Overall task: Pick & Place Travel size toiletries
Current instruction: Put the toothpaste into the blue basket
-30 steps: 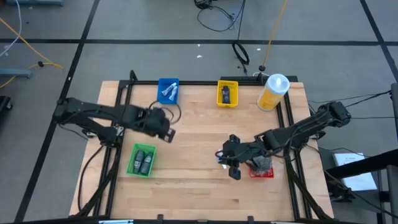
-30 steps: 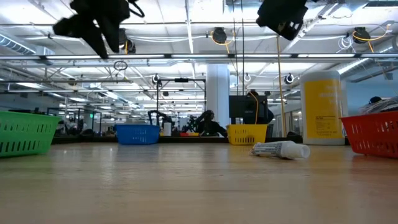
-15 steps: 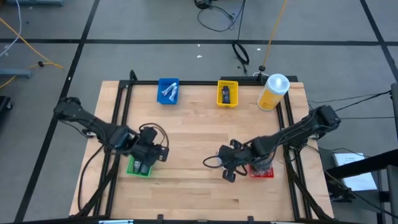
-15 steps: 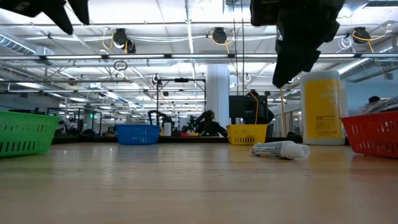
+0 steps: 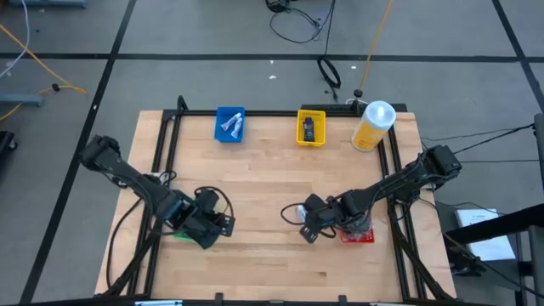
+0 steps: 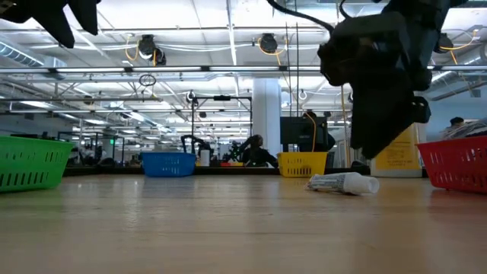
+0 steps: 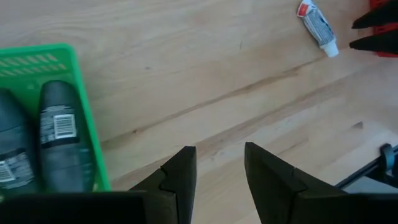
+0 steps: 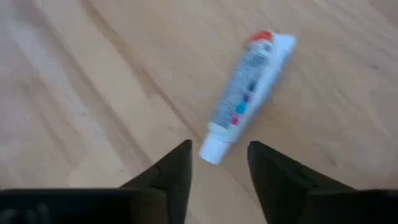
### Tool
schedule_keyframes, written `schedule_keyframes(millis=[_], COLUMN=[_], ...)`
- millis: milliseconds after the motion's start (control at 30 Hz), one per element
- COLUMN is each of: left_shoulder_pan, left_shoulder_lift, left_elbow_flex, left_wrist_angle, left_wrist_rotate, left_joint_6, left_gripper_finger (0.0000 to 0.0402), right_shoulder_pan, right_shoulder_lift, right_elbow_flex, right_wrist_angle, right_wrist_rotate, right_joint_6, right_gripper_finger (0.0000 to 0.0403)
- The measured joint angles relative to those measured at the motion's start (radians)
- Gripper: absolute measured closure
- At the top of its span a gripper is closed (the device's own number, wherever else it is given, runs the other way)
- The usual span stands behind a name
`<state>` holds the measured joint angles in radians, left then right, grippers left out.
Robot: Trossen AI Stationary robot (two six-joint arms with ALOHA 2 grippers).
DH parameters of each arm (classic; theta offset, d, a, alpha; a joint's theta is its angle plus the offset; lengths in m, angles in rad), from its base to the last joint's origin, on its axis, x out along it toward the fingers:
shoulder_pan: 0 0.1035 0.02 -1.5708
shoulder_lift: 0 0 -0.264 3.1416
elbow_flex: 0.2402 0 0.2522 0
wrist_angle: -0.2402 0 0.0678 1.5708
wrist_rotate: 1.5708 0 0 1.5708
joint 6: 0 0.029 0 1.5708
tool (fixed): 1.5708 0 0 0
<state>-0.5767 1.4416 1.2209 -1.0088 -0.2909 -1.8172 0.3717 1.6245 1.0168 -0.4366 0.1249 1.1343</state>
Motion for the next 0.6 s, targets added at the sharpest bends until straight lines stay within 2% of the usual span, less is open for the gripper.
schedule_keyframes(millis=[233, 467, 600], left_shoulder_pan=[0.013, 0.030, 0.042], left_shoulder_lift=[0.012, 0.012, 0.012], left_elbow_flex=[0.000, 0.000, 0.000], left_wrist_angle=[0.027, 0.027, 0.027], left_wrist_rotate=[-0.020, -0.040, -0.040], left_joint_6=[0.005, 0.024, 0.045], left_gripper_finger=[0.0270, 0.0270, 0.0270], right_shoulder_pan=[-0.001, -0.006, -0.006], right_shoulder_lift=[0.000, 0.033, 0.090], right_elbow_flex=[-0.008, -0.007, -0.008], right_wrist_angle=[0.038, 0.088, 0.116], right_wrist_rotate=[0.000, -0.004, -0.070], right_joint_6=[0.012, 0.009, 0.024], right_gripper_finger=[0.0204, 0.0206, 0.0206])
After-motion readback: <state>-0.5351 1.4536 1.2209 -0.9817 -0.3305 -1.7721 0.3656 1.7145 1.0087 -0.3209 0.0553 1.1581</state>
